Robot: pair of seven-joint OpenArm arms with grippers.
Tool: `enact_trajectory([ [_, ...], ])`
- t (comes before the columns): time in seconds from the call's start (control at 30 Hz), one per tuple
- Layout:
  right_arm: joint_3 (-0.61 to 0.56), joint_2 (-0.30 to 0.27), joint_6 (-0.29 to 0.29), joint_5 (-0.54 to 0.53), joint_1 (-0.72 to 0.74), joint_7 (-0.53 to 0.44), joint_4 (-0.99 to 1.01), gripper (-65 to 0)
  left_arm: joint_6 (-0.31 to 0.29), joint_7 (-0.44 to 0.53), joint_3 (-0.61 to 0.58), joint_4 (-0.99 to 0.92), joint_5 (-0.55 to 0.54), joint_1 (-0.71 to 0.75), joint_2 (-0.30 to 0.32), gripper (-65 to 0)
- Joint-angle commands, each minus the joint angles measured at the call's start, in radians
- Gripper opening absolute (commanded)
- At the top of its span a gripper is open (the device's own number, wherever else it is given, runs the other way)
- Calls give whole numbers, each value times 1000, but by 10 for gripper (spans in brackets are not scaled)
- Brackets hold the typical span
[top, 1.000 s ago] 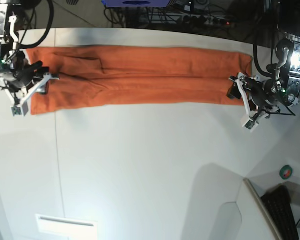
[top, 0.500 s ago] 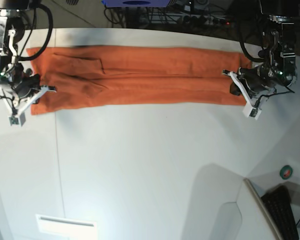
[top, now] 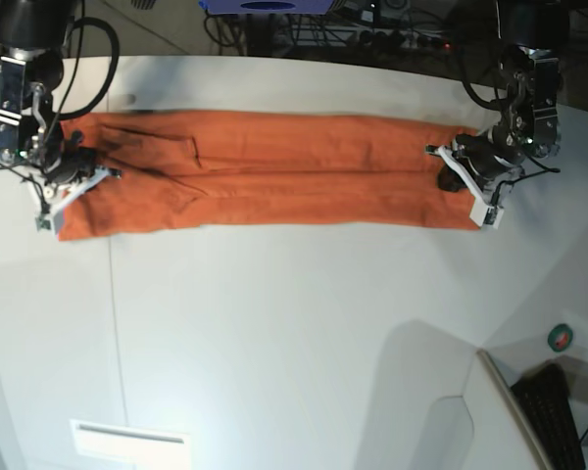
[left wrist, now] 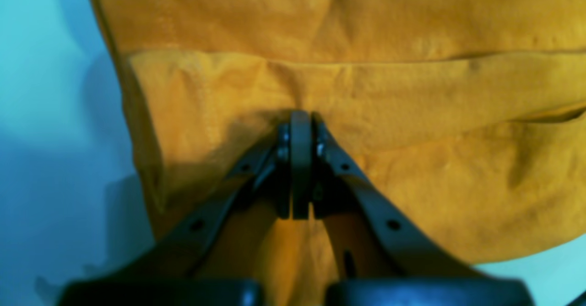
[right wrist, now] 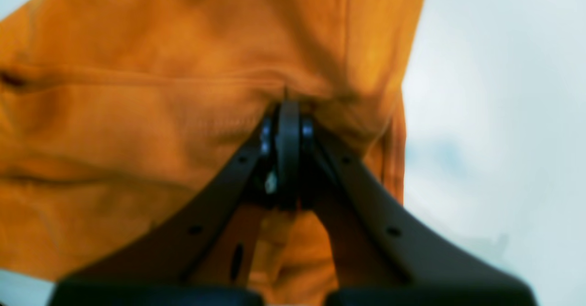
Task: Layout the t-shirt on the table in an organized manner, then fold the t-shirt properly
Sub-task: 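Lower the folded hem onto the shirt and release both grippers, then grasp the shirt end with the left gripper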
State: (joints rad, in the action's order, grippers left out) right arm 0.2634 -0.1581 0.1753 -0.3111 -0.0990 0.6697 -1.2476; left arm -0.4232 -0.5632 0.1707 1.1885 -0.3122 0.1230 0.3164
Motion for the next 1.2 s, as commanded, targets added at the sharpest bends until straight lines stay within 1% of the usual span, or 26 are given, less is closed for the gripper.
enact_trajectory([
  [0.0,6,-8,-6,16,17,6,24,-650,8,-65,-12,-17,57,-13,-10,-650],
  [0.03,6,-10,-6,16,35,0,47,-650,8,-67,-12,-17,78,-27,-21,-650],
  [0.1,3,-44,-6,16,68,-17,90,-650,8,-67,-10,-17,118,-55,-46,-650],
  [0.23,7,-54,-7,16,117,-24,131,-650,8,-68,-12,-17,183,-110,-78,-650],
  [0.3,7,-70,-7,16,120,-24,125,-650,8,-70,-12,-11,199,-119,-90,-650],
  [0.37,7,-74,-7,14,118,-23,107,-650,8,-110,-6,9,195,-121,-93,-650],
  [0.43,9,-74,-7,14,103,-23,45,-650,8,-156,0,60,192,-116,-90,-650],
  [0.5,9,-74,-7,14,74,-26,-31,-650,8,-163,19,112,192,-108,-87,-650],
  [0.57,9,-71,-7,13,49,-26,-128,-650,8,-166,63,158,192,-105,-87,-650],
  [0.73,6,-36,-7,11,-12,-26,-357,-650,5,-177,123,287,190,-64,-86,-650],
  [0.8,3,-34,-7,11,-32,-23,-430,-650,4,-211,177,325,153,-47,-86,-650],
  [0.87,3,-27,-7,11,-51,-23,-472,-650,4,-245,252,330,55,-38,-86,-650],
  [0.93,6,-24,-7,13,-55,-23,-484,-650,4,-257,326,314,-48,-35,-69,-650],
  [0.97,4,-24,-7,13,-57,-21,-484,-650,4,-257,359,298,-101,-23,-52,-564],
  [1.0,3,-24,-7,13,-60,-21,-476,-650,4,-254,378,279,-160,-15,-35,-464],
  [1.1,1,-22,-6,13,-63,-21,-461,-650,4,-252,382,219,-321,4,20,-214],
  [1.13,1,-22,-6,13,-63,-21,-458,-650,2,-252,382,195,-361,5,31,-142],
  [1.17,-3,-21,-6,13,-63,-21,-456,-650,2,-251,382,167,-388,4,40,-91],
])
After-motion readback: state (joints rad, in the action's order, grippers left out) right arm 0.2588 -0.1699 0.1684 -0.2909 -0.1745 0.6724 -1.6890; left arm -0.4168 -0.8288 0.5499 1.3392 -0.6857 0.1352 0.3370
